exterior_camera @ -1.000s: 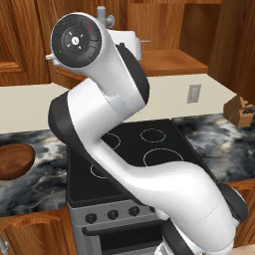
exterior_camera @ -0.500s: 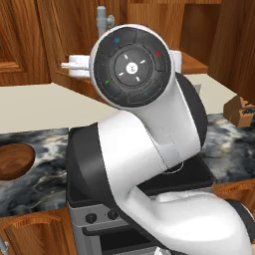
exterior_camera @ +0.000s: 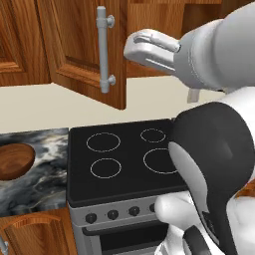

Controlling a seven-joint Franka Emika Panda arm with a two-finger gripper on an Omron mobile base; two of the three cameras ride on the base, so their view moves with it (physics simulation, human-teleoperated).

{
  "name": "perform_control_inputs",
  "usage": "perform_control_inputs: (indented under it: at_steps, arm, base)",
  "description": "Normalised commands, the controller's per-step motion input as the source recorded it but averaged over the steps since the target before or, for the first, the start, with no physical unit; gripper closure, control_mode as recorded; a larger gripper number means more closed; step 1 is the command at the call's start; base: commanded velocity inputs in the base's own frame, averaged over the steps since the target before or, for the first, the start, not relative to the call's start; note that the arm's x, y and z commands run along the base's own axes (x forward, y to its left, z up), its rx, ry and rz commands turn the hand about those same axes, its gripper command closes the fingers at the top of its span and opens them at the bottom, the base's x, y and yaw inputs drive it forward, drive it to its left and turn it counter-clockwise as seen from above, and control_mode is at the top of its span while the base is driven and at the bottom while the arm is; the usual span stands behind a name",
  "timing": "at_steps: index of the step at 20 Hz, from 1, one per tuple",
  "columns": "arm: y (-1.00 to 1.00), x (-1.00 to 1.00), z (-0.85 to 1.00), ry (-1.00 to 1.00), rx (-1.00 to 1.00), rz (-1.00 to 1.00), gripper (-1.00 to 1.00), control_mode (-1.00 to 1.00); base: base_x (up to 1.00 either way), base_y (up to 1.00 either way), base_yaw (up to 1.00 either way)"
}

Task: Open the cabinet and setup a tea strainer by placing it in the bowl upright.

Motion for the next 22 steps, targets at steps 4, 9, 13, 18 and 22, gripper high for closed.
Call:
perform_control_inputs:
  at_steps: [4, 9, 13, 18, 22]
  arm:
    - [-0.54, -0.03, 0.0, 0.04, 0.38, 0.25, -1.0, -1.0]
    - [-0.45, 0.0, -0.01, 0.02, 0.36, 0.36, -1.0, -1.0]
    - [-0.36, 0.0, 0.0, 0.05, 0.3, 0.39, -1.0, -1.0]
    - [-0.03, 0.16, -0.01, 0.03, 0.1, 0.35, -1.0, -1.0]
    - [0.03, 0.23, -0.11, 0.02, -0.01, 0.23, -1.0, -1.0]
  base:
    - [0.0, 0.0, 0.0]
    - [0.0, 0.0, 0.0]
    - [0.0, 0.0, 0.0]
    - [0.0, 0.0, 0.0]
    - [0.0, 0.0, 0.0]
